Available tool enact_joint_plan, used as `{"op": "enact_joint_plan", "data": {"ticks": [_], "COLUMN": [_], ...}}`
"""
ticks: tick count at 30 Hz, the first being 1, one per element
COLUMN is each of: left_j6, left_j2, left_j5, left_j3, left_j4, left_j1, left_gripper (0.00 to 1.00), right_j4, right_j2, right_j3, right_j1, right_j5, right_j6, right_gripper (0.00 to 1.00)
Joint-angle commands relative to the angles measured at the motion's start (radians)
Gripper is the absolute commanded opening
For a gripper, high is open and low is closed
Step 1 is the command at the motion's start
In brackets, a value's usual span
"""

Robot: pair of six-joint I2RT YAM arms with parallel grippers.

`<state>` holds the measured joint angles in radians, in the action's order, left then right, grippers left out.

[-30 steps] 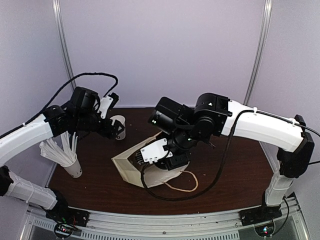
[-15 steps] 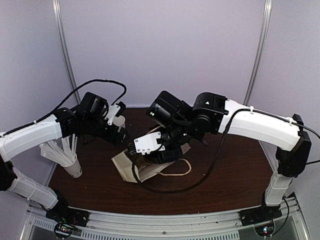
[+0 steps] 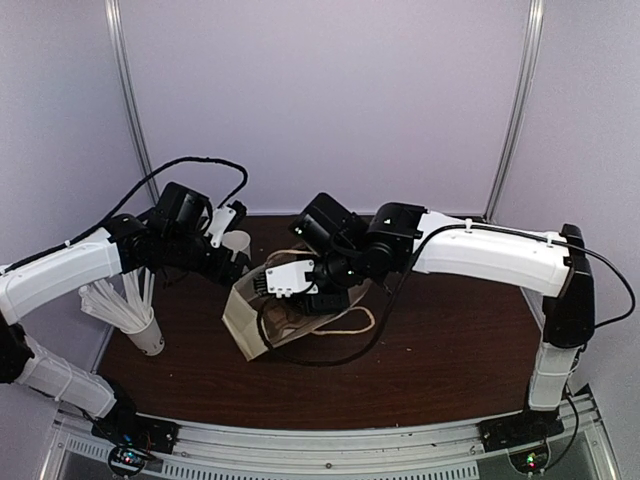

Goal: Pack the takeout coffee

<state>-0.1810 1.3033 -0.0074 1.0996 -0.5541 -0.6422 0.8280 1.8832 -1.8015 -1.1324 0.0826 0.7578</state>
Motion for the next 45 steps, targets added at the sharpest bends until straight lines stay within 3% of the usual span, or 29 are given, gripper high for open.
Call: {"op": "enact_joint_plan", "data": {"ticks": [1,13,25,35,45], "left_j6": [0.023,0.027,0.047,0.012,-0.006], "left_j2": [-0.030,-0.045,-0.079,-0.048,-0.031], "left_j5": [0.007,0.069,0.055,0.065,0.048], "left_j3": [-0.001,-0.007,0.009,0.023,0.051], "left_j4": [0.001,0.020,0.001,0.056,0.048], "left_j1": [0.009,0.010,0.010,0.010,0.011], "left_gripper": [0.89,0.89,0.89,0.88,0.88], "right_j4": [-0.090,-0.147,-0.087,-0.261,-0.214], "right_j2": [0.016,0.071,0.011,-0.054,-0.057], "right_j3": [0.019,0.050,0.106,0.289,0.286], "right_j1": [0.034,0.070,0.069,0.075,0.083], "right_j5": [-0.027,-0.126,-0.188,-0.144,-0.229], "right_j6": [-0.029,-0.075,-0.115,-0.066,0.000], "right_gripper": [0.55,0.55,0.54,0.51,0.49]}}
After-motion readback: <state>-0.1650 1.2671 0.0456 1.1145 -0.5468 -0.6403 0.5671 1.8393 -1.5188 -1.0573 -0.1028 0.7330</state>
